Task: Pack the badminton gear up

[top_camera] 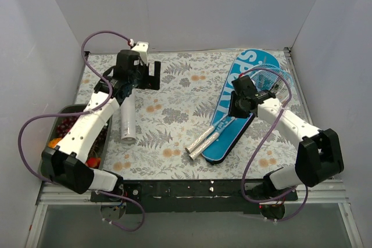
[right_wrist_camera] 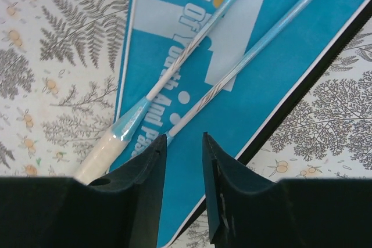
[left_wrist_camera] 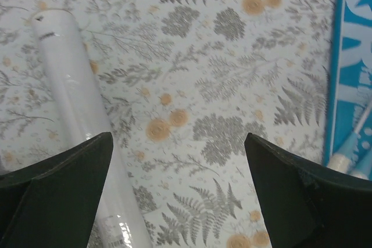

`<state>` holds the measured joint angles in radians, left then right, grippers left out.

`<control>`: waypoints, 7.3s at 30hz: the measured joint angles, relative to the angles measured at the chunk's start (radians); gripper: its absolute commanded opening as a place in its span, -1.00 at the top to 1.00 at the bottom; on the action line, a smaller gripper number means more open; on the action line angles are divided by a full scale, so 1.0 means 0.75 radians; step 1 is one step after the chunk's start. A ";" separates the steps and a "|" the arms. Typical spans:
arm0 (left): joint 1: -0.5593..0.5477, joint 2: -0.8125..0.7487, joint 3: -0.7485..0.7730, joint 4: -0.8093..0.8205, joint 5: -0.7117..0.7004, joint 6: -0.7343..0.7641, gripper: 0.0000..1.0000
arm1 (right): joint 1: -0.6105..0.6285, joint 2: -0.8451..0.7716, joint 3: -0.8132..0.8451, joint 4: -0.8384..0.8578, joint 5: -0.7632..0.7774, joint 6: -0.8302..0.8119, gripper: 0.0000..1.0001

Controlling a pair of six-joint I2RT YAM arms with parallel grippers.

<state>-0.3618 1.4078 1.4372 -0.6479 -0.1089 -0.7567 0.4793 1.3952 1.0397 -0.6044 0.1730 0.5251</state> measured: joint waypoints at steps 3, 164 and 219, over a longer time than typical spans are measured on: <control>-0.084 -0.106 -0.131 -0.009 0.066 -0.048 -0.96 | -0.036 0.061 0.000 0.005 0.027 0.071 0.16; -0.090 0.141 -0.689 0.287 0.164 -0.320 1.00 | -0.358 0.215 -0.182 0.143 0.038 0.066 0.97; -0.874 0.179 -0.577 -0.104 -0.398 -0.480 -0.33 | -0.167 -0.376 -0.315 0.058 -0.172 -0.078 -0.18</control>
<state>-1.0176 1.5417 1.0046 -0.7261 -0.4072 -1.1164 0.3542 1.1130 0.8036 -0.5606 0.0441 0.4667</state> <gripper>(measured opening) 0.665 0.597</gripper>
